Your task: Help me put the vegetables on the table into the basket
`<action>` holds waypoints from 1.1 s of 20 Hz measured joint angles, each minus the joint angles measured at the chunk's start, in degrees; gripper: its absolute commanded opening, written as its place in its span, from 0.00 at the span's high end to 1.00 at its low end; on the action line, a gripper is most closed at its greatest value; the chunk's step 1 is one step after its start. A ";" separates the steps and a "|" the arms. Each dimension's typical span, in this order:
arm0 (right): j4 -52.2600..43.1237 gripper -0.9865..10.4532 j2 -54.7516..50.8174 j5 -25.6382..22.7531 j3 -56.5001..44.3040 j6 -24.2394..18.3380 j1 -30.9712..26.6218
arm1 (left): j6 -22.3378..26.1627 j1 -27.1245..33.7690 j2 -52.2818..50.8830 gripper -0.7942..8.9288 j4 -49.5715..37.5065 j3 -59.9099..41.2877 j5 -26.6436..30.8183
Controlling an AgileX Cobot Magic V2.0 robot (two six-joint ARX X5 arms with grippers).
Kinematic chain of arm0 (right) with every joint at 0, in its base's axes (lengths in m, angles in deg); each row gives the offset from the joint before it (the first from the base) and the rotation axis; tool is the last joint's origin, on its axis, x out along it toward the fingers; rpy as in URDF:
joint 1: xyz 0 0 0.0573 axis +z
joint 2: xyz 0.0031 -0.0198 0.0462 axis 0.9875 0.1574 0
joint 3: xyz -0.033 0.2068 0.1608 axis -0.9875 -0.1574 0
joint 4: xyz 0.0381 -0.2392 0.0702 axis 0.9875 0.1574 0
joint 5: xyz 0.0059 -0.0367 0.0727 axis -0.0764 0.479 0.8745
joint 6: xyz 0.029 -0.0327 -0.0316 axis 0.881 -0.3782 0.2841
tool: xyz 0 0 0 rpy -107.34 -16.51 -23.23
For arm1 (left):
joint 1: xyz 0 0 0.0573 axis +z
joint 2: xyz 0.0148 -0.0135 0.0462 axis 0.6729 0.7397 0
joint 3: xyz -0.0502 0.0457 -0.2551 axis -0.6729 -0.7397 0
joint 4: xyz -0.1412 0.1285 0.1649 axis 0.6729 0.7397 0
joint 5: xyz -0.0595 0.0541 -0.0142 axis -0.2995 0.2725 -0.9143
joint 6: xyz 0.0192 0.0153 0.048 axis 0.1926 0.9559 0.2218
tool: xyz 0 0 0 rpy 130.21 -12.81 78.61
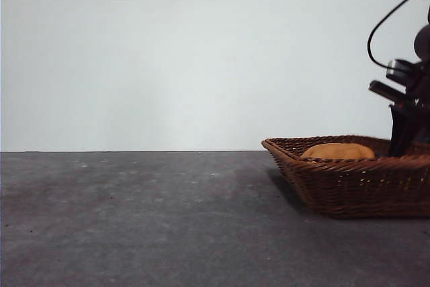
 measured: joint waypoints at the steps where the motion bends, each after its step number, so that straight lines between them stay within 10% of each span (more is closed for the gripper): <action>1: -0.87 0.92 -0.02 0.28 -0.72 -0.17 0.22 | 0.00 0.02 0.37 0.92 0.00 -0.02 0.00; 12: -1.99 0.90 -0.09 0.28 -1.05 -0.81 2.10 | 0.00 0.02 1.20 0.92 0.00 -0.02 0.00; 15: -0.35 0.63 -0.09 -0.09 -1.60 -1.03 2.47 | 0.00 0.02 1.22 0.93 0.00 -0.02 0.00; 22: -0.98 0.61 -3.96 -3.06 -1.44 -1.01 2.67 | 0.00 0.02 1.27 0.92 0.00 -0.02 0.00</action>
